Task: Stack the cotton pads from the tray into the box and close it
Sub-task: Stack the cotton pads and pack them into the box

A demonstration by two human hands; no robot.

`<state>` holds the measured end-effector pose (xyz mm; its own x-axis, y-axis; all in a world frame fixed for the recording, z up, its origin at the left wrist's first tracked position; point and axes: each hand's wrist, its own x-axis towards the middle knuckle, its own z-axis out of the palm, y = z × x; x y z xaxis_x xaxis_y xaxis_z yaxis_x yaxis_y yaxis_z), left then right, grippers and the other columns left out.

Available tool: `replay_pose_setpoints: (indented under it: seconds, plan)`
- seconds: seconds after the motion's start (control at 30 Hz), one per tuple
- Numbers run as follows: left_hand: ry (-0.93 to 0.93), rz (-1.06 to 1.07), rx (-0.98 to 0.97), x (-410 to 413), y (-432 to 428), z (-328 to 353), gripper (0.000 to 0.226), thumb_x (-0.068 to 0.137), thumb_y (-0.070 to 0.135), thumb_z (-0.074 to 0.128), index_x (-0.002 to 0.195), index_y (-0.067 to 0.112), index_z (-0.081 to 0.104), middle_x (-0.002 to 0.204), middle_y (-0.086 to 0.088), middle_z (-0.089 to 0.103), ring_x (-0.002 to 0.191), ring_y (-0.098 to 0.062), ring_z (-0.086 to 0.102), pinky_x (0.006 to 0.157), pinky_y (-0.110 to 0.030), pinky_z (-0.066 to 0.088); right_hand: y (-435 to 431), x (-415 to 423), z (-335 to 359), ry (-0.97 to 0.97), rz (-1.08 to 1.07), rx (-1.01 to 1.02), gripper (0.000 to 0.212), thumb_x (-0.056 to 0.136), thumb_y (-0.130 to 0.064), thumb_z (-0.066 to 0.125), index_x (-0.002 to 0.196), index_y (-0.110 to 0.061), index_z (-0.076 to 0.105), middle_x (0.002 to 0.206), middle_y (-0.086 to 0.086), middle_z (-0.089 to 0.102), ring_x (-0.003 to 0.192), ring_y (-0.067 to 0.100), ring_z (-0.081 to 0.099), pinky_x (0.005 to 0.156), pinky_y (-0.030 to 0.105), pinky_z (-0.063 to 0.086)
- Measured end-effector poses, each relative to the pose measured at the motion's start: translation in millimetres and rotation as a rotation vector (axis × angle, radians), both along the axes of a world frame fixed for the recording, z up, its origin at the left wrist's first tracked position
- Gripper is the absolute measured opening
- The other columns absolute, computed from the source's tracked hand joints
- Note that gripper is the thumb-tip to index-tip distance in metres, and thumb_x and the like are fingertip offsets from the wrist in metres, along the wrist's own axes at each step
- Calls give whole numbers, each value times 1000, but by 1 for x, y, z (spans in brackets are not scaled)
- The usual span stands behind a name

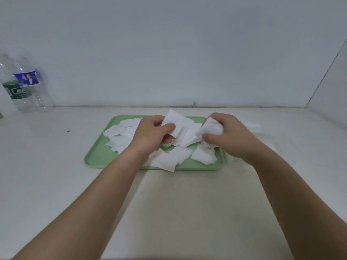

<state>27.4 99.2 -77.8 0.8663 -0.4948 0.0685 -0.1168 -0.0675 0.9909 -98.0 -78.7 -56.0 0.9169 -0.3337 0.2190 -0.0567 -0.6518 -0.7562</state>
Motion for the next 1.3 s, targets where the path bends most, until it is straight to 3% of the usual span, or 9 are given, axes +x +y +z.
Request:
replay_pose_setpoints:
  seconds: [0.07,0.17,0.27,0.33,0.67,0.97,1.1,1.2,1.3]
  plan:
    - [12,-8,-19,-4,-1,-2,12,94,10,65,101,10,75,93,-10,77,75,-19,75,74,-29,61,5,2,-1,-61,22,275,15,79,1,58,78,-14,62,68,-1,58,62,12,52,57,28,41]
    - [20,-21,-39,-12,-1,-6,11,94,6,64,101,6,72,90,-14,78,76,-23,77,65,-25,61,14,9,-7,-102,66,518,18,70,-3,52,76,-17,61,65,-6,57,60,10,52,55,27,42]
    - [2,-62,-46,-18,1,-11,12,93,7,67,104,8,72,84,-8,79,77,-23,77,63,-24,59,18,11,-18,-174,125,637,24,86,8,59,105,-7,65,89,7,74,85,23,71,76,38,58]
    - [1,-70,-65,-21,4,-12,17,91,8,70,108,11,72,83,-8,79,78,-23,77,63,-24,59,19,9,-25,-210,117,681,29,88,6,66,116,-3,63,100,15,76,95,32,73,87,46,58]
    - [-27,-55,-107,-29,6,-11,12,97,16,66,105,15,75,81,-2,79,74,-10,74,64,-24,60,32,8,-30,-262,116,654,15,95,-3,61,109,1,64,93,17,76,86,27,74,72,33,60]
    - [10,-96,-101,-37,3,-9,26,104,15,51,102,6,75,89,-14,76,75,-17,73,63,-27,61,37,6,-31,-276,-42,580,11,88,-9,74,97,-6,69,80,2,73,72,20,71,64,37,61]
    - [55,-100,-125,-38,1,-8,38,105,35,46,95,13,76,85,-7,77,78,-21,75,66,-30,62,39,7,-31,-265,-110,539,18,84,-15,78,92,-3,67,69,2,66,57,17,66,51,29,54]
    - [-76,-98,-119,-38,2,-10,13,97,20,65,99,12,74,86,-5,78,82,-19,75,68,-28,61,38,9,-31,-269,-200,455,21,91,-27,71,87,-8,63,63,0,64,52,16,62,48,30,51]
    - [-130,21,-157,-32,5,-12,6,93,10,69,98,9,73,83,-15,75,77,-19,72,68,-31,62,32,10,-35,-245,-287,302,14,98,-20,57,88,-15,65,71,-1,69,58,14,68,60,32,57]
